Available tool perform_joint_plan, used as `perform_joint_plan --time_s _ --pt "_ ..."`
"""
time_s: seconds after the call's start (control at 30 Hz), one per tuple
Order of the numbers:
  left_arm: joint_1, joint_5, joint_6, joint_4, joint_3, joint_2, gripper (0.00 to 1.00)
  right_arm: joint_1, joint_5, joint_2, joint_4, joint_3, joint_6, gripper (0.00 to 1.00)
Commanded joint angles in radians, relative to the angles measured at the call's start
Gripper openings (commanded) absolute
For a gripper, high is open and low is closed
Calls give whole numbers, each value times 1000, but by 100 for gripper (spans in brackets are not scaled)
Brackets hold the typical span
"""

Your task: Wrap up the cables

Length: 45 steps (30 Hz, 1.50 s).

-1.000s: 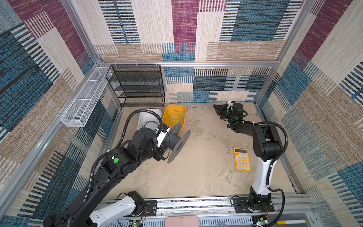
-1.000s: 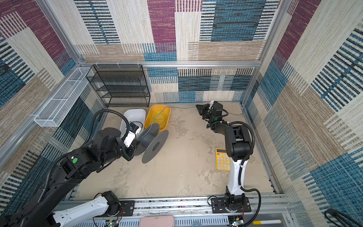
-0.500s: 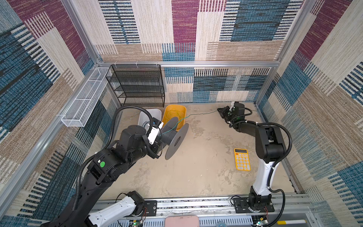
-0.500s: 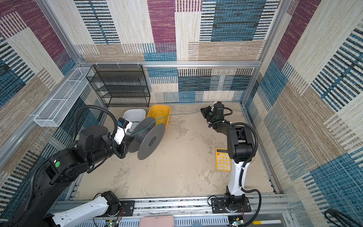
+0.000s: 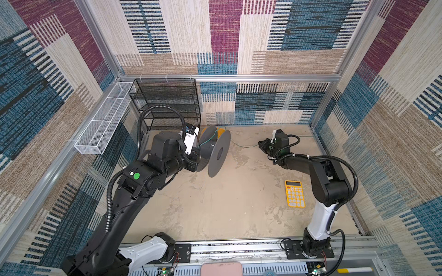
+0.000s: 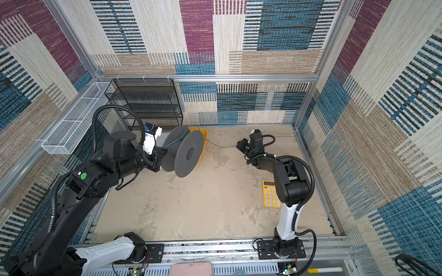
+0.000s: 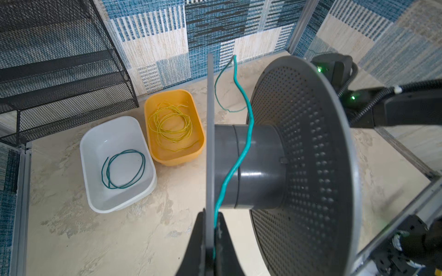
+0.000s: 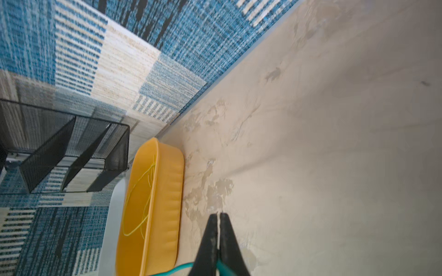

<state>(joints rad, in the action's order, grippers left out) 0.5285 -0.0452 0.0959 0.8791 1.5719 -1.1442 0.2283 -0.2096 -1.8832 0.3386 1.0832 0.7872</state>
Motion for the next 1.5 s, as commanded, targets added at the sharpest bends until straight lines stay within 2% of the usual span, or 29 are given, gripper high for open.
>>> perform_joint_plan --time_s 0.0,0.2,0.33,0.5,0.67,1.0,1.2,1.47 --pt "-30 19 105 -163 18 -25 0 38 88 40 1 -26 -77 0" --pt "-77 -68 184 -287 -4 -73 0 123 156 128 -3 -85 -142 0" --pt "-78 -207 207 -306 32 -144 0 177 200 199 -52 -90 -198 0" --pt "-78 -297 225 -399 36 -199 0 263 227 301 -90 -90 -248 0" --pt "-78 -338 247 -432 66 -252 0 368 270 401 -115 -101 -289 0" --pt "-78 -424 260 -480 67 -321 0 518 253 523 -150 -88 -332 0" --pt "-78 -449 266 -507 44 -358 0 574 198 557 -172 -37 -352 0" --pt "-78 -440 287 -525 11 -398 0 598 132 589 -177 -12 -335 0"
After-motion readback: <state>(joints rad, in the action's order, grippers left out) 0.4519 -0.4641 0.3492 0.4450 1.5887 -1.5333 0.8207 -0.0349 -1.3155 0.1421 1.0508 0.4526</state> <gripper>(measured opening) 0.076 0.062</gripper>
